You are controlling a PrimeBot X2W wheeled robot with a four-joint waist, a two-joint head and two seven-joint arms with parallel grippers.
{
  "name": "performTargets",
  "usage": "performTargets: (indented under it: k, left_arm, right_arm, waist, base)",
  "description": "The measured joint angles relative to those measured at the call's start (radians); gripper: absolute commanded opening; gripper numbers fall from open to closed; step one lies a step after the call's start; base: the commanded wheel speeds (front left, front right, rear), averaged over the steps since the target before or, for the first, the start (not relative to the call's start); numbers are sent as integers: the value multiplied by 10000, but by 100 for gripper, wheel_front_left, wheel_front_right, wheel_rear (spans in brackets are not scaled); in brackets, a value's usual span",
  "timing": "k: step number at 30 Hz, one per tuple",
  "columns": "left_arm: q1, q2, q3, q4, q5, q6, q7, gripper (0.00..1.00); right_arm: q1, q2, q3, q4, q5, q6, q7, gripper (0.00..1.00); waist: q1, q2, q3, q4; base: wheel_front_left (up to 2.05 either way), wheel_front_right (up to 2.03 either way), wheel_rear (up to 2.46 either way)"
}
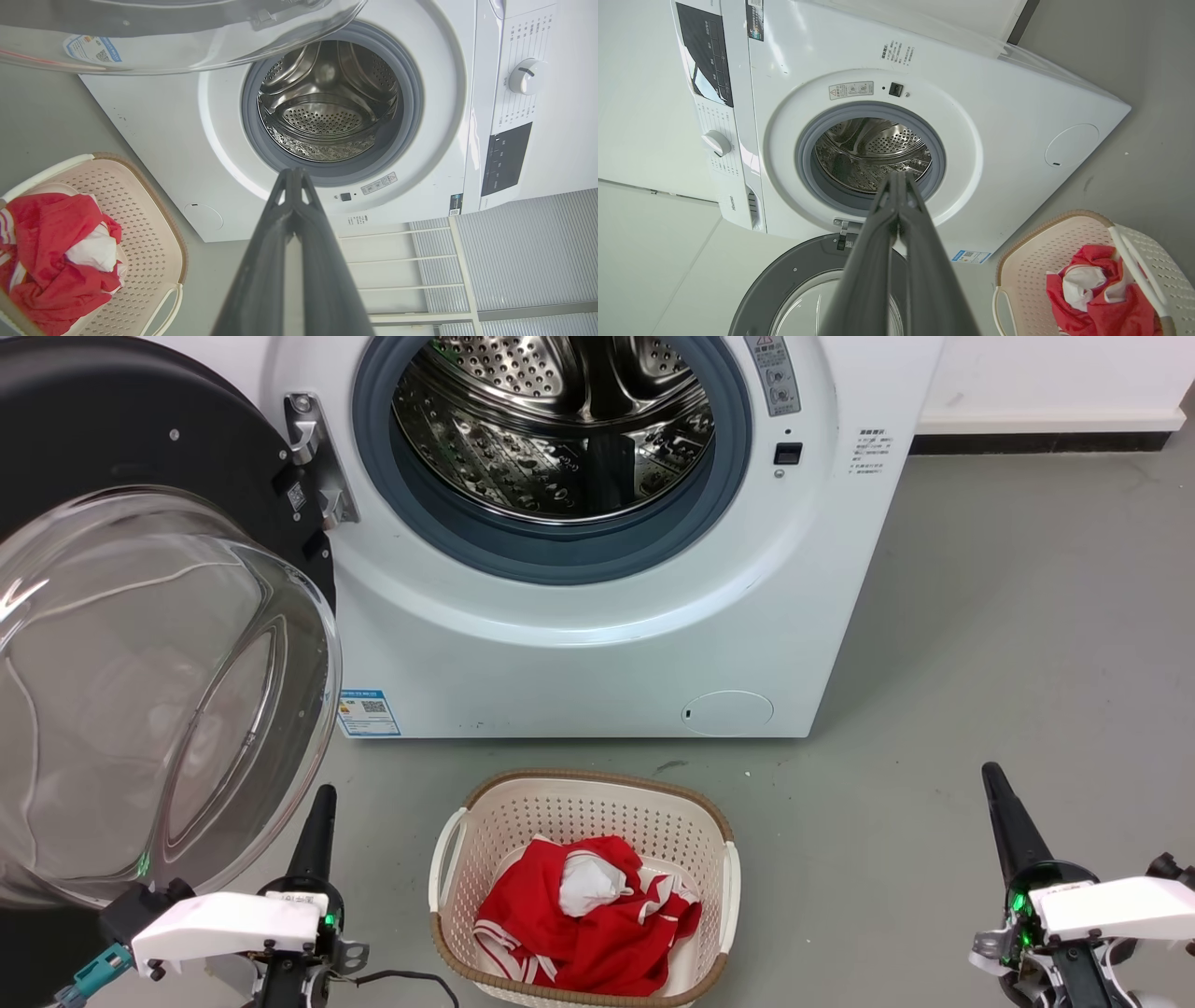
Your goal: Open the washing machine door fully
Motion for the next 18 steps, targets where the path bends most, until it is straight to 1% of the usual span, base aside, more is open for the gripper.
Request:
performTargets:
  k: [18]
  left_arm:
    - [-93,-17,81,73,-1517,-86,378,0]
  right_arm:
    - [-174,4,-123,222,1438,0,282,0]
  waist:
    - [0,0,-123,-5]
  base:
    - [0,0,0]
